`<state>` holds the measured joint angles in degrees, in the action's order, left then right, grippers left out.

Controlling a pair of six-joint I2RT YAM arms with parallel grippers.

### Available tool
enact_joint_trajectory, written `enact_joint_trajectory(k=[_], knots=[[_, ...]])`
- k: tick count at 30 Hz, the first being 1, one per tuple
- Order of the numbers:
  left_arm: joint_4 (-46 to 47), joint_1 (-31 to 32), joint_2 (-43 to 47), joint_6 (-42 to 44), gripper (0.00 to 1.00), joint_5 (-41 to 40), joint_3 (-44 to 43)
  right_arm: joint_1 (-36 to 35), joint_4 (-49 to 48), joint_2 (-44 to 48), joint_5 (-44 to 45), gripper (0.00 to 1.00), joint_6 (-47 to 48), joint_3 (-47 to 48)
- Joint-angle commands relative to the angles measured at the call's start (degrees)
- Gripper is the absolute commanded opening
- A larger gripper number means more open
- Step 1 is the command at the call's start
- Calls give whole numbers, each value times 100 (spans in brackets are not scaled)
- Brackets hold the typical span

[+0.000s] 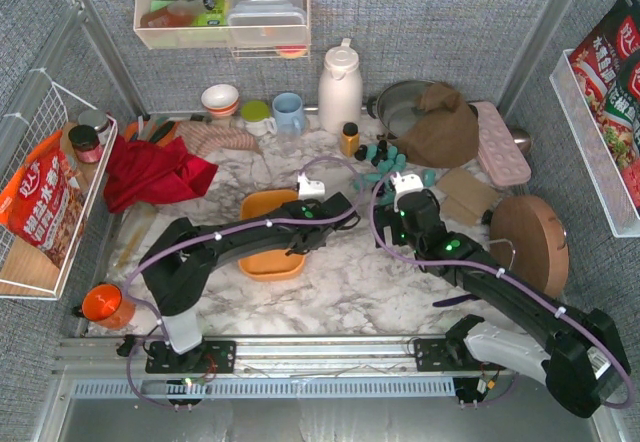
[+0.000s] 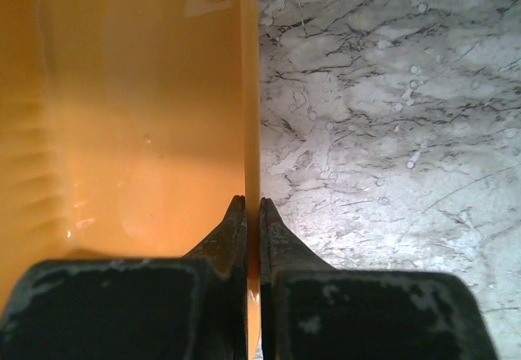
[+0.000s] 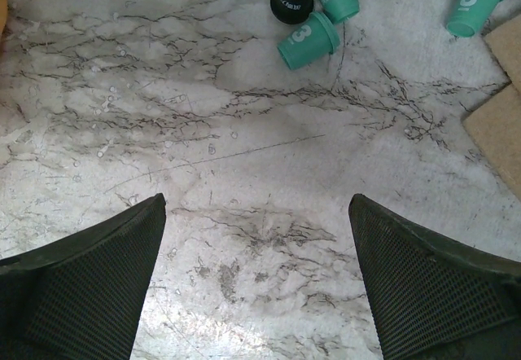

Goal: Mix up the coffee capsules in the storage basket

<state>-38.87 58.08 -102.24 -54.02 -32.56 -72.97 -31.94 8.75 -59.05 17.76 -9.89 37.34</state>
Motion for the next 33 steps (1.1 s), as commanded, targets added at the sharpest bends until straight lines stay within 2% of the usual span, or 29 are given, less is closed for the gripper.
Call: enact_joint_trajectory(k=[1,5,8,10,15,21,25,29,33], knots=[[65,1,-86,428,7,-2,35,-14,-110,-43,61,99,-13,10],[67,2,116,463,9,-77,365,-14,-128,-79,46,99,-13,10],[177,1,259,453,19,-67,535,-14,-128,-111,43,99,-4,19],[311,1,318,467,29,24,577,-14,-143,-135,43,99,4,19],[465,1,441,510,48,13,386,-14,-209,-256,57,99,-25,11],[472,1,775,820,63,-263,21,-14,-428,-389,148,99,-123,-60],[705,-8,1188,1160,69,-497,25,-14,-602,-456,573,99,-390,-93],[965,-8,1736,1751,70,-1011,121,3,-566,-651,1225,99,-933,27],[1822,-15,2611,2597,73,-1628,784,59,-513,-1061,1439,99,-1344,301]])
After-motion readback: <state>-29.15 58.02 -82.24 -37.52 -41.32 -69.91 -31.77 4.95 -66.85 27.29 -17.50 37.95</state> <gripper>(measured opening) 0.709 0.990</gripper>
